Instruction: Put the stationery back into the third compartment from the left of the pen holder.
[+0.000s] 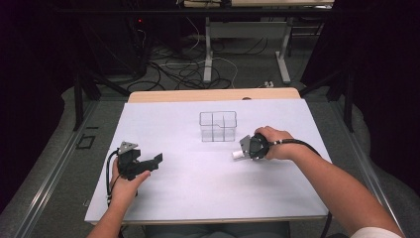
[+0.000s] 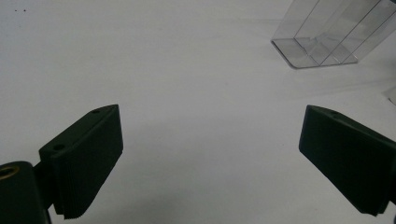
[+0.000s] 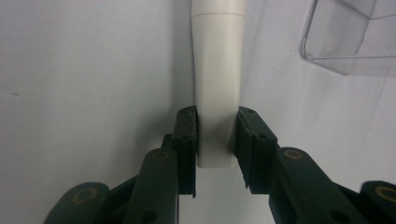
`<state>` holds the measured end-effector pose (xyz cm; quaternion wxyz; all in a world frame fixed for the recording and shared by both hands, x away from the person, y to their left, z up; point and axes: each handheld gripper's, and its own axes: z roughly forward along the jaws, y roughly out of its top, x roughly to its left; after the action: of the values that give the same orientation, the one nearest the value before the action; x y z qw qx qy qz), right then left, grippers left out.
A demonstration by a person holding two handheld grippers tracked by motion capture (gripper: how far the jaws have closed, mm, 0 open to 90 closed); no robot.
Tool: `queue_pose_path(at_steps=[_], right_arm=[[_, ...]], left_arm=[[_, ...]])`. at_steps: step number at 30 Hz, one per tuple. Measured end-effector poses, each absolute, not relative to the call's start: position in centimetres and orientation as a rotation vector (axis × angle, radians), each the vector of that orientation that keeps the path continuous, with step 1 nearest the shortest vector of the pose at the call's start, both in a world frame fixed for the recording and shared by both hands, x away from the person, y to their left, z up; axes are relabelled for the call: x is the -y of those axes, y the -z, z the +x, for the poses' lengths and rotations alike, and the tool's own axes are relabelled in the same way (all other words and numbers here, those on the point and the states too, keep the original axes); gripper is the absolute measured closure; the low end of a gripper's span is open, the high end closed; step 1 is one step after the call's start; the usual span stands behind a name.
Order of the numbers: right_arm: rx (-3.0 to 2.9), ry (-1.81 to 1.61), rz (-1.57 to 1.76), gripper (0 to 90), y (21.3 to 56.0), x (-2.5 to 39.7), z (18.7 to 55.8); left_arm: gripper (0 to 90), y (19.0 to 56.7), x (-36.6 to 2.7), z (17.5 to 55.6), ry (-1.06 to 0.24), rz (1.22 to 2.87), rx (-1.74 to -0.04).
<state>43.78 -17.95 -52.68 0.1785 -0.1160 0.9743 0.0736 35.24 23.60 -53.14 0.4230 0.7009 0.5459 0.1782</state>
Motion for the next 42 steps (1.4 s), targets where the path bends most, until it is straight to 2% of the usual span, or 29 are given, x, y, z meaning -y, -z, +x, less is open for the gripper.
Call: queue_pose_path(at_steps=[19,31,42], right_arm=[[-2.719,-0.477,-0.057,70.8,50.1,17.3,42.6],[-2.626,-0.835,0.300,70.9,48.4,18.0,42.0],[-2.452,-1.209,0.460,70.9,48.4,18.3,40.5]], left_arm=[[6.3,53.1,-23.6,35.2,-0.451,1.747,-1.363],[6.7,52.7,-23.6,35.1,-0.457,1.719,-1.338],[6.7,52.3,-22.4,34.8,-0.447,1.730,-1.284]])
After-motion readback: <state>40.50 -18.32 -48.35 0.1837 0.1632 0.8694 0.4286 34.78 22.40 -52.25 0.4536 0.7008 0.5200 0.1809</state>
